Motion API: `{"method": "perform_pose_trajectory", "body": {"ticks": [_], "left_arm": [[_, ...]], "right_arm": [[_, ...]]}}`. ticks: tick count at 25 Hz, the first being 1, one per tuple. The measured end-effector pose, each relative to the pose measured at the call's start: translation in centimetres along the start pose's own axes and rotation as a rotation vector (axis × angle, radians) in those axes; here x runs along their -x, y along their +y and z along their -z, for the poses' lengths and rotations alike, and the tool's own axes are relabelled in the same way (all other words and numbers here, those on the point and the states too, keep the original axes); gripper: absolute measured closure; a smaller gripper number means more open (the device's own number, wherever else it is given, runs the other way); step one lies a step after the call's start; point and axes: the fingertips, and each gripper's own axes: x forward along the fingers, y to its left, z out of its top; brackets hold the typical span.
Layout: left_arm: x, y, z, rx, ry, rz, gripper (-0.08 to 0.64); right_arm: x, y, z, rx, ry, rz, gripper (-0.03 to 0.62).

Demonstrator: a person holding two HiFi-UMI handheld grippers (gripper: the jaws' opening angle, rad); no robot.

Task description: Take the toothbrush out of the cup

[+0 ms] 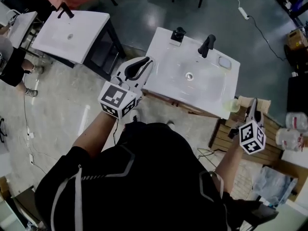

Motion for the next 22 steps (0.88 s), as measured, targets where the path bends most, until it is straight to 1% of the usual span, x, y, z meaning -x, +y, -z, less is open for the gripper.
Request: {"method": "perform_pose_trajectory", "body": {"ticks": [3,6,10,13,17,22], "left_arm": [[1.4,0.3,2.5,-0.055,0.043,0.007,0.526],[2.7,1.1,4.6,-0.042,0.044,0.014,0.522],[3.9,2.0,8.1,-0.043,0.092,0.033,0.411],[3.7,2.3,10.9,-0.038,0.145,0.058,0.374],[2.8,3.3,14.2,-0.039,0.202,0.052,0.371],[0.7,3.7,16.5,-0.065,0.219,0.087,0.371]], "right_arm": [[-0.7,1.8,0.0,0.007,0.007,-0.032,0.571],[-1.1,3.6,-0.1,0.019,0.013,-0.061,0.571],[-1.0,5.2,-0.2,0.05,0.028,-0.079,0.571],[-0.9,5.9,-0.2,0.06,0.027,-0.079,0.571],[0.1,6.7,0.1,0.08,0.032,-0.074,0.571],[1.8,6.6,0.8,0.088,0.047,-0.024,0.572]]}}
